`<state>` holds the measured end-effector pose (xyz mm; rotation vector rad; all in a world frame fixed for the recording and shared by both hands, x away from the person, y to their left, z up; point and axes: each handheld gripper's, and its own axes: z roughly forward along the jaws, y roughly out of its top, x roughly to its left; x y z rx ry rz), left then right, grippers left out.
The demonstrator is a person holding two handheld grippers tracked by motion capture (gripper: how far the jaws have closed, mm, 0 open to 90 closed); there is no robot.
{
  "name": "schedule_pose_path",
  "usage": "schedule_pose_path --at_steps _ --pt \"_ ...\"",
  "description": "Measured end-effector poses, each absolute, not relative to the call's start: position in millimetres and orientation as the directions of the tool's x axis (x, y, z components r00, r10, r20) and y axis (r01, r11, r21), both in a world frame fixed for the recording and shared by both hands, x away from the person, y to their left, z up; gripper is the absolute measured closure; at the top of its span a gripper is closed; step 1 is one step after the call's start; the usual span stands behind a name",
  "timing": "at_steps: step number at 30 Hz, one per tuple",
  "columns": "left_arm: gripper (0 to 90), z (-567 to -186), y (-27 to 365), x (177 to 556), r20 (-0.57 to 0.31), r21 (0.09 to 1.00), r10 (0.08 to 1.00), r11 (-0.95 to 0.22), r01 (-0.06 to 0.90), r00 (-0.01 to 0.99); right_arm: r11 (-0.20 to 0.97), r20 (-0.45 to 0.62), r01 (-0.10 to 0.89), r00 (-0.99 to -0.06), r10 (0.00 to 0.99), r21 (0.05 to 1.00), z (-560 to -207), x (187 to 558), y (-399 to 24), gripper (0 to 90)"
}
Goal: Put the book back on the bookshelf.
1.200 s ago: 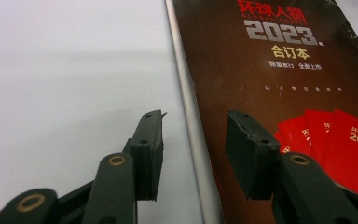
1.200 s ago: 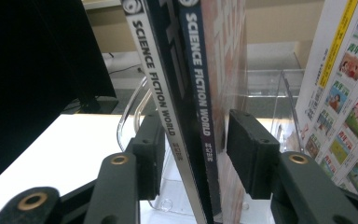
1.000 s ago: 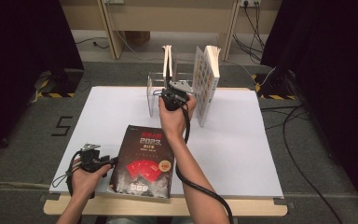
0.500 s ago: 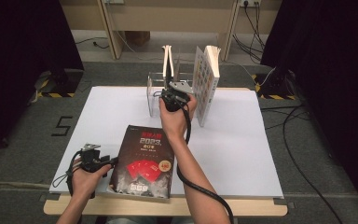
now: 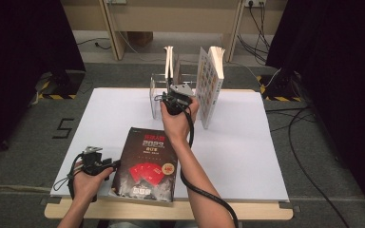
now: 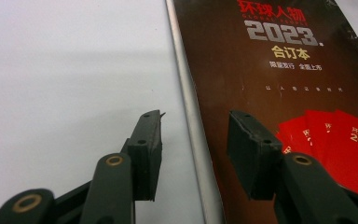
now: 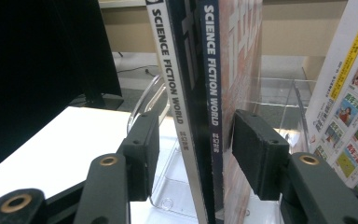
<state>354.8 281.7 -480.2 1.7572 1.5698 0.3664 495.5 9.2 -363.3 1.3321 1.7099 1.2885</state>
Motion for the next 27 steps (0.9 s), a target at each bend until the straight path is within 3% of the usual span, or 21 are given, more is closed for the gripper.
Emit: schedule_pose_path --at_steps 27 --pt "52.6 -479.9 280.6 354.8 -0.263 0.683 0.941 0.025 0.73 0.213 0.032 0.087 0.348 -0.319 0.944 0.937 -367.3 486.3 2.2 48.9"
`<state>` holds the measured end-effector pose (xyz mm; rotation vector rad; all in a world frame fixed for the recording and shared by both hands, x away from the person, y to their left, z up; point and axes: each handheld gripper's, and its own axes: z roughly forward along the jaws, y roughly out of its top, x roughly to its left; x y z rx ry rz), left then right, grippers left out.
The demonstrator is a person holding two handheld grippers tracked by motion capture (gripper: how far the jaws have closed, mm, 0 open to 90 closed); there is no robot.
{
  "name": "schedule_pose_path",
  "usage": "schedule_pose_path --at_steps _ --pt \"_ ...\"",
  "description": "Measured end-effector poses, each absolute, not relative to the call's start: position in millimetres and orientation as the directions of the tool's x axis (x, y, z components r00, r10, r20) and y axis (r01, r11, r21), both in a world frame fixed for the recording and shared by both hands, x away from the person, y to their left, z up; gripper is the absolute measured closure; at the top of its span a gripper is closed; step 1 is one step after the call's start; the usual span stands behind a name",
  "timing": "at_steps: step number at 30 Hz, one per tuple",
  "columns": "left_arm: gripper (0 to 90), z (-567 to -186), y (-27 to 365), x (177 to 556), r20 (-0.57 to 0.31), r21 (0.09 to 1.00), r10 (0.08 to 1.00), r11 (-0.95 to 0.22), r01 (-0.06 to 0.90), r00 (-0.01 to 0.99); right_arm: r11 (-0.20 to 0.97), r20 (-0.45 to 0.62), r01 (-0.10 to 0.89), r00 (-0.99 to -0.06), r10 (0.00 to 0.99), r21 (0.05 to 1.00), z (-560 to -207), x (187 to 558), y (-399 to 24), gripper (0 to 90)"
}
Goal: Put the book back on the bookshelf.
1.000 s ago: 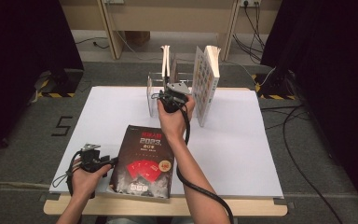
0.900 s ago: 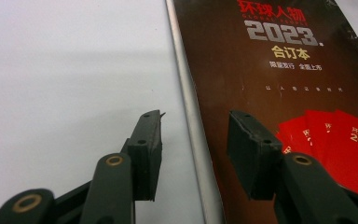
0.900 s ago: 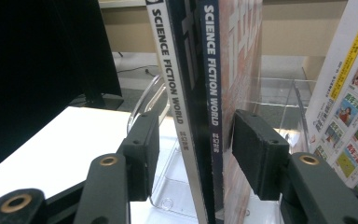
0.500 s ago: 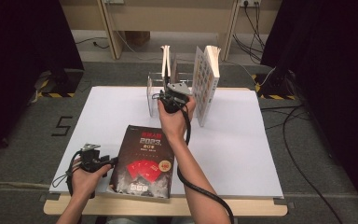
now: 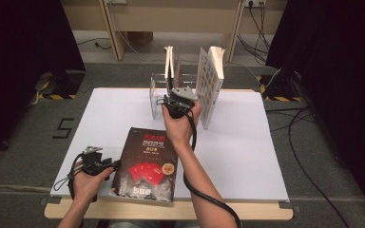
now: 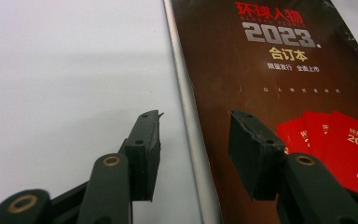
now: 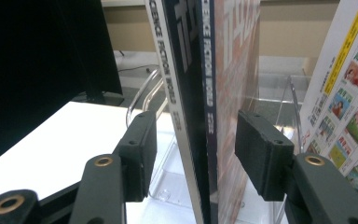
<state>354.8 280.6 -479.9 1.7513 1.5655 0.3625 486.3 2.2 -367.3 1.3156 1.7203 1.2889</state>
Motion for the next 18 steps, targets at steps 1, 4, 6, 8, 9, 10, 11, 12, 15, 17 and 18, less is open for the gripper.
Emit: schedule_pose_path --at_steps 1,4,6,8,9,10,11,12,15,17,18 --pt "52.6 -479.8 280.5 354.7 -0.263 0.683 0.941 0.025 0.73 0.214 0.033 0.086 0.348 -0.321 0.943 0.937 -368.0 485.7 1.7 48.8" --pt "52.4 -479.7 280.0 354.7 -0.263 0.684 0.94 0.025 0.729 0.215 0.038 0.085 0.35 -0.33 0.94 0.936 -370.6 482.8 1.0 48.8" --pt "52.4 -479.6 280.2 354.6 -0.261 0.683 0.94 0.021 0.73 0.218 0.044 0.084 0.353 -0.339 0.937 0.935 -373.0 480.9 1.2 48.7" --pt "52.3 -479.3 280.5 354.6 -0.261 0.684 0.94 0.021 0.729 0.218 0.048 0.084 0.355 -0.348 0.934 0.933 -375.2 478.8 1.2 48.5" --pt "52.3 -479.3 280.6 354.6 -0.262 0.684 0.94 0.022 0.729 0.218 0.047 0.087 0.358 -0.351 0.932 0.933 -376.2 477.7 0.7 48.5" --pt "52.3 -479.3 280.6 354.7 -0.263 0.684 0.94 0.023 0.729 0.218 0.045 0.091 0.361 -0.352 0.932 0.931 -377.2 476.7 0.3 48.5" --pt "52.3 -479.3 280.5 354.7 -0.264 0.684 0.94 0.023 0.729 0.218 0.048 0.091 0.364 -0.355 0.931 0.93 -378.1 475.8 -0.2 48.5" --pt "52.3 -479.3 280.3 354.7 -0.264 0.684 0.939 0.023 0.729 0.218 0.05 0.091 0.366 -0.358 0.929 0.929 -379.0 474.8 -0.6 48.5" --pt "52.2 -479.2 279.7 354.7 -0.266 0.685 0.939 0.025 0.728 0.218 0.045 0.107 0.384 -0.366 0.924 0.922 -381.9 472.3 -3.6 48.5" --pt "52.2 -479.1 279.3 354.7 -0.267 0.685 0.938 0.025 0.728 0.22 0.052 0.104 0.389 -0.369 0.924 0.92 -383.6 470.6 -6.1 48.5" --pt "52.2 -478.9 279.0 354.6 -0.268 0.684 0.938 0.024 0.729 0.221 0.05 0.11 0.396 -0.372 0.922 0.917 -384.4 469.8 -7.6 48.5"
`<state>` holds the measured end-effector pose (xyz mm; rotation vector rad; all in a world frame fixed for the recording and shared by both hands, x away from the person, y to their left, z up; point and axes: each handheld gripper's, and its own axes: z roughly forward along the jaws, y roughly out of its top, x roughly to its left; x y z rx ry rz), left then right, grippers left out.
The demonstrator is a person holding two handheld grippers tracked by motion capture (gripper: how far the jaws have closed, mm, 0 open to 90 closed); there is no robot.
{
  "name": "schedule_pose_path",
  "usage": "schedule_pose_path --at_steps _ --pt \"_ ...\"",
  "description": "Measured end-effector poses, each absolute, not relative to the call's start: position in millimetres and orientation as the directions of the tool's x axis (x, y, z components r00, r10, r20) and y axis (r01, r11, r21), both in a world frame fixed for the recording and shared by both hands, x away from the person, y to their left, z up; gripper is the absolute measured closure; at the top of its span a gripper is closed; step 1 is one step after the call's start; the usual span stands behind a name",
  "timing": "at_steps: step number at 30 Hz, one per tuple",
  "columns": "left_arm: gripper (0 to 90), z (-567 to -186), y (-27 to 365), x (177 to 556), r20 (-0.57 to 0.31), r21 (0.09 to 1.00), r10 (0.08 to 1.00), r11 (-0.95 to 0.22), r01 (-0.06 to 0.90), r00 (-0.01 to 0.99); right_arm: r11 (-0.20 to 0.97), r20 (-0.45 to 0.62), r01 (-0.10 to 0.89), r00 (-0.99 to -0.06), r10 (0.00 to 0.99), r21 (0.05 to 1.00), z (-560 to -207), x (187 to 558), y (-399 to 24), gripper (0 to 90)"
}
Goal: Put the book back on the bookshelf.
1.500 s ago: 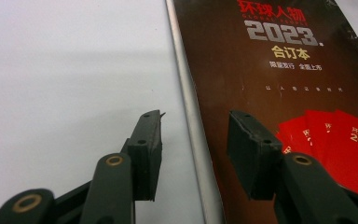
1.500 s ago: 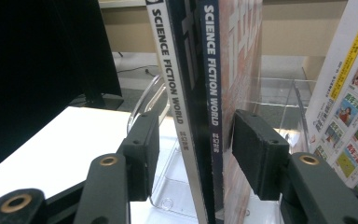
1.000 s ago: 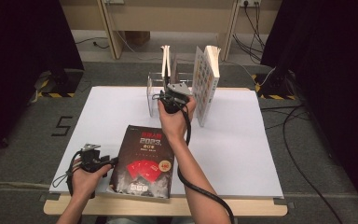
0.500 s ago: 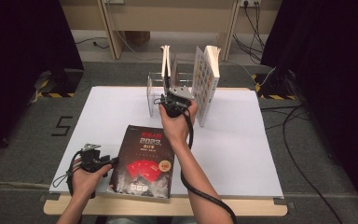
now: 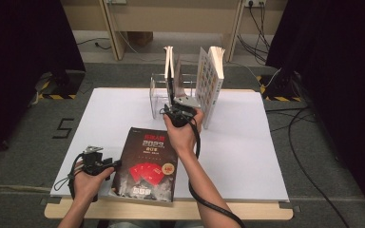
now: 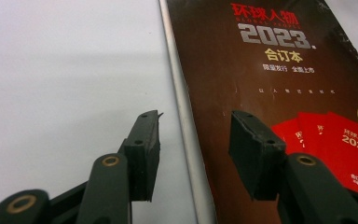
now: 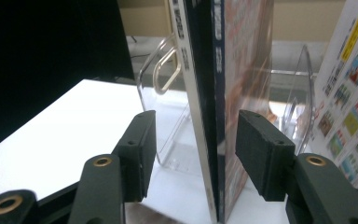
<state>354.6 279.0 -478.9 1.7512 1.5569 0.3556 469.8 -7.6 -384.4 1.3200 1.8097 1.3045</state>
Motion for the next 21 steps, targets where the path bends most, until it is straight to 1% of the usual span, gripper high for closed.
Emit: schedule_pose_path --at_steps 4,10,16,21 --pt "52.1 -478.7 278.5 354.8 -0.272 0.685 0.936 0.026 0.728 0.222 0.054 0.128 0.429 -0.383 0.915 0.902 -388.3 466.8 -13.4 48.9" --pt "52.0 -479.5 278.0 356.0 -0.281 0.682 0.934 0.03 0.731 0.223 0.076 0.158 0.519 -0.391 0.907 0.851 -399.8 465.3 -24.1 51.2" --pt "51.9 -481.8 276.6 357.9 -0.29 0.675 0.931 0.034 0.737 0.223 0.082 0.213 0.626 -0.382 0.899 0.776 -420.2 468.1 -36.1 54.0" --pt "51.7 -482.7 277.0 358.5 -0.288 0.671 0.932 0.033 0.741 0.219 0.09 0.25 0.692 -0.375 0.893 0.716 -435.7 468.9 -41.9 55.8"
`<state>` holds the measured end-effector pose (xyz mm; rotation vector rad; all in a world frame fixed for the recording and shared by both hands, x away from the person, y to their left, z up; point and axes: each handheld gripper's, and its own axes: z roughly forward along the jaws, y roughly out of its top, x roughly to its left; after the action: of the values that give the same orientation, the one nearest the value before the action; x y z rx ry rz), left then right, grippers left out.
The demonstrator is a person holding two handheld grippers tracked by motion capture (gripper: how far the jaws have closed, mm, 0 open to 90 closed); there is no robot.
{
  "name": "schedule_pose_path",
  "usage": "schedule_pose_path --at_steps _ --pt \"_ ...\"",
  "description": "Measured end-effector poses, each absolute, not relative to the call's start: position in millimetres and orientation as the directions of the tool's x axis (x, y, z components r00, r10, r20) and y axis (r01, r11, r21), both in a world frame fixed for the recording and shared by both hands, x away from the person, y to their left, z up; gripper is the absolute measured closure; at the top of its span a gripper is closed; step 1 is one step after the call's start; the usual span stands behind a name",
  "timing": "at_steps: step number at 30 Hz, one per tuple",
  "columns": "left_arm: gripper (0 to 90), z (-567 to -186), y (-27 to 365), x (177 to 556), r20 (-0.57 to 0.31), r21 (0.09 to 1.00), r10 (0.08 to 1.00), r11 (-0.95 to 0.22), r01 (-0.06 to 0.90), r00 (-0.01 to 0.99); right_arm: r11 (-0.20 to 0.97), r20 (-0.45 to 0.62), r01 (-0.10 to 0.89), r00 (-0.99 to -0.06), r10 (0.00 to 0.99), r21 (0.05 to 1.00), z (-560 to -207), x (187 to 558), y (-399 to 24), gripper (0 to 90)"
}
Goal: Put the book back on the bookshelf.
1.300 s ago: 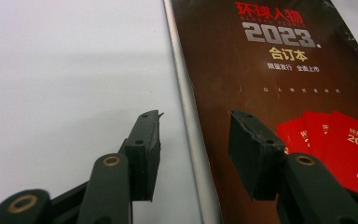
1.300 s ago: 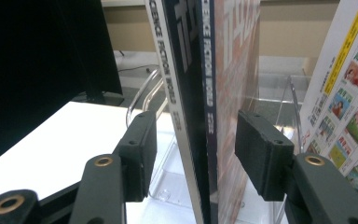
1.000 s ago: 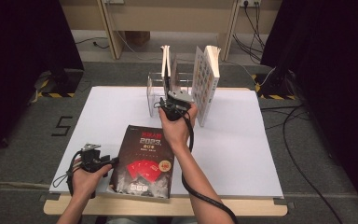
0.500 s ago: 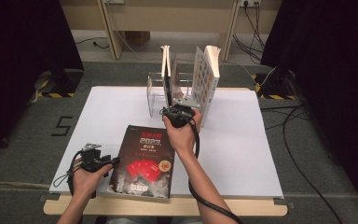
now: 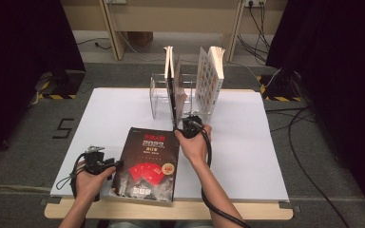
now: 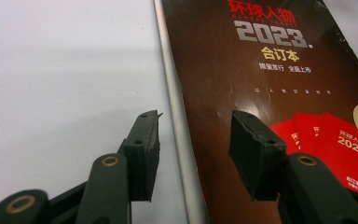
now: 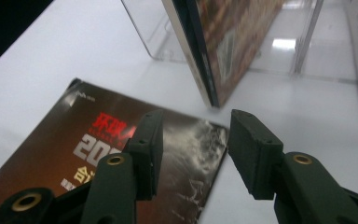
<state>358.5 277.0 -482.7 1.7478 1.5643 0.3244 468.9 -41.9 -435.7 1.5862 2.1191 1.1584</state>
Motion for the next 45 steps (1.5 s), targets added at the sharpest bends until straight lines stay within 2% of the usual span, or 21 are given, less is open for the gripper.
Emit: schedule_pose_path --at_steps 12,25,28,41,45 --pt "54.6 -487.7 277.2 358.8 -0.313 0.635 0.93 0.054 0.77 0.193 0.074 0.331 0.782 -0.345 0.878 0.619 -458.4 469.8 -46.9 59.4" --pt "61.9 -488.0 276.9 358.1 -0.341 0.616 0.92 0.062 0.785 0.195 0.077 0.337 0.79 -0.345 0.876 0.608 -465.6 470.1 -46.0 58.6" --pt "66.0 -488.1 275.6 358.0 -0.338 0.614 0.921 0.059 0.787 0.194 0.076 0.34 0.792 -0.344 0.875 0.606 -467.0 470.4 -45.5 58.7" --pt "82.2 -483.3 269.1 353.3 -0.224 0.623 0.953 -0.022 0.782 0.205 0.071 0.346 0.8 -0.335 0.876 0.596 -471.2 471.5 -43.3 58.7" --pt "85.1 -482.7 269.0 353.0 -0.217 0.625 0.953 -0.03 0.78 0.211 0.059 0.35 0.792 -0.333 0.875 0.607 -471.1 476.2 -44.1 58.3"
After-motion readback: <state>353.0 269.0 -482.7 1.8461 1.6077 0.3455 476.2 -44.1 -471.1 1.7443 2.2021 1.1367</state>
